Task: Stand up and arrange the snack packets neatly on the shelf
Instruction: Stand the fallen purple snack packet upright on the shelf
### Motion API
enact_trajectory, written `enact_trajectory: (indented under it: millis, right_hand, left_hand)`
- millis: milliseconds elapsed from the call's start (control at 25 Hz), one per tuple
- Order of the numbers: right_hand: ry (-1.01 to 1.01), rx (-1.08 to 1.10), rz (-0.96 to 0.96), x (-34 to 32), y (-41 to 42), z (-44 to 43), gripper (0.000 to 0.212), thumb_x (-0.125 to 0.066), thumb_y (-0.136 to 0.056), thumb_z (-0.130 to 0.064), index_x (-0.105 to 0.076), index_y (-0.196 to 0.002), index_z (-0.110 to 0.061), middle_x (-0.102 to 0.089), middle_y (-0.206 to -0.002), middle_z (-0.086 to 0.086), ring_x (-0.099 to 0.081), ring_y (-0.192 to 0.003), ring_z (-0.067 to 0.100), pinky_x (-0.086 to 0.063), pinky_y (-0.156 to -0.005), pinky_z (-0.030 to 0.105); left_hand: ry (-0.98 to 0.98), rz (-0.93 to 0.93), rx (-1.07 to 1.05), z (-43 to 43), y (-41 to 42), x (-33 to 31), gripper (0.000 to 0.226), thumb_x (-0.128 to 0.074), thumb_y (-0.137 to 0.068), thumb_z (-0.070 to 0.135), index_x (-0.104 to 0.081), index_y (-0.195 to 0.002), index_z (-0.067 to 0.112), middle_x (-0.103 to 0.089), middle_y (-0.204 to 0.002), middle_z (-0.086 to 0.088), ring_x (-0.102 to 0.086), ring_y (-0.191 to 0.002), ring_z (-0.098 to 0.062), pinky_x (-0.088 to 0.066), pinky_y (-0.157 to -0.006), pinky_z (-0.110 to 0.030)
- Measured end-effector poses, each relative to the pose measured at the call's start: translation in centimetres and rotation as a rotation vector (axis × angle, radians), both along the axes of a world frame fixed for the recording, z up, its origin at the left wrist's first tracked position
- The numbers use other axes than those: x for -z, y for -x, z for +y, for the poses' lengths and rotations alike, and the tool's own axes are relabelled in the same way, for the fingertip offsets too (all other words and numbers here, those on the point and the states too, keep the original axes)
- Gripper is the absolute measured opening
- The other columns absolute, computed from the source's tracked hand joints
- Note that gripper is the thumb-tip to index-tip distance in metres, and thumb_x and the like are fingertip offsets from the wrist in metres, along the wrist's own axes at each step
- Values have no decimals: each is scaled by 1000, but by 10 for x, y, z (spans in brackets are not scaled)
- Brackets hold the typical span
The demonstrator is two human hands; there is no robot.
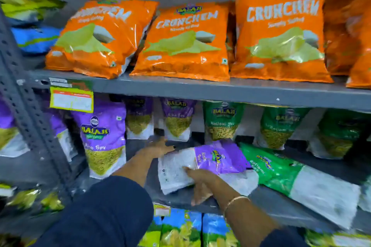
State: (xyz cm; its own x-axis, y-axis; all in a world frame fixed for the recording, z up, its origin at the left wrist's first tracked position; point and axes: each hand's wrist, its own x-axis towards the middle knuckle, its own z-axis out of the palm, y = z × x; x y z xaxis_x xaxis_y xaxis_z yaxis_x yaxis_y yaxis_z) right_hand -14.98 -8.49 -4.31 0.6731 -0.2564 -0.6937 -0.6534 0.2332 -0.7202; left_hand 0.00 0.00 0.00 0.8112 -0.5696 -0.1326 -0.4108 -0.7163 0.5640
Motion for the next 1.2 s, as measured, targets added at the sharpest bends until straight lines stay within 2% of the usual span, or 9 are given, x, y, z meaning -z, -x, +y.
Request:
enact_trajectory:
  millis: [120, 240, 360, 480, 600, 720, 880, 1080, 1200]
  right_hand:
    - [-263, 250, -116, 27, -20, 8, 47, -58, -79, -49, -62, -96, -6, -77, -77, 11, -74, -68, 26, -61, -62, 42]
    - [-261, 496, -226, 41, -38, 12, 63, -70, -71, -47, -61, -114, -2, -71, -108, 20, -69, -96, 34, -59, -63, 46]
    - [-196, 672, -272, 47, -46, 12, 31, -73, -77, -26, -58, -100, -9, -69, -97, 16, -67, -83, 33, -56, -41, 36]
    - [-68, 707, -358, 53, -54, 16, 48, -86, -57, -29, -62, -94, -12, -70, -104, 14, -68, -93, 34, -57, -80, 53]
    - [119, 680, -426, 83, -75, 2, 100, -91, -14, -49, -63, -101, -11, -72, -106, 14, -68, -98, 32, -52, -91, 54]
    - [414, 523, -515, 40, -74, 5, 81, -90, -41, -22, -60, -114, -7, -70, -109, 10, -65, -98, 25, -53, -91, 44]
    - [641, 264, -528, 17, -80, -12, 61, -84, -56, 1, -59, -112, -1, -66, -101, 5, -58, -96, 11, -44, -74, 19]
    - [631, 183, -503, 25, -89, -35, 69, -86, -57, -5, -55, -118, 0, -67, -112, 15, -61, -108, 24, -50, -95, 36]
    - [750, 185, -276, 33, -94, -42, 89, -85, -57, -30, -39, -126, 2, -57, -125, 23, -58, -115, 38, -48, -98, 46]
  left_hand:
    - [-211, 238, 218, -6, -22, 14, 66, -50, -92, 28, -24, -144, -2, -39, -146, -14, -40, -132, -31, -43, -93, -11]
    - [-194, 368, 257, -10, -50, 35, 83, -67, -79, 38, -26, -145, 8, -25, -156, -6, -27, -143, -23, -24, -119, -31]
    - [-68, 513, 233, -7, -60, 44, 98, -78, -66, 34, -28, -145, 7, -31, -153, -5, -33, -140, -21, -27, -118, -30]
    - [-20, 528, 205, 6, -59, 42, 94, -82, -58, 32, -39, -137, 2, -52, -132, -6, -58, -105, -17, -53, -85, -23]
    - [71, 521, 150, 20, -64, 42, 80, -80, -66, 16, -38, -134, 4, -55, -119, -8, -53, -77, -12, -46, -52, -15]
    - [240, 472, 72, 36, -64, 44, 97, -86, -51, 15, -38, -135, 3, -53, -135, -13, -56, -111, -21, -51, -90, -27]
    - [436, 303, -32, 40, -49, 56, 102, -86, -46, 8, -37, -135, 7, -56, -130, -8, -52, -116, -19, -43, -100, -30]
    - [396, 350, 30, 34, -56, 64, 77, -81, -56, -2, -48, -124, 10, -62, -118, -7, -58, -112, -23, -47, -96, -31]
    - [245, 438, 147, 44, -62, 53, 58, -63, -56, -6, -50, -109, 11, -62, -92, -7, -58, -81, -18, -51, -68, -25]
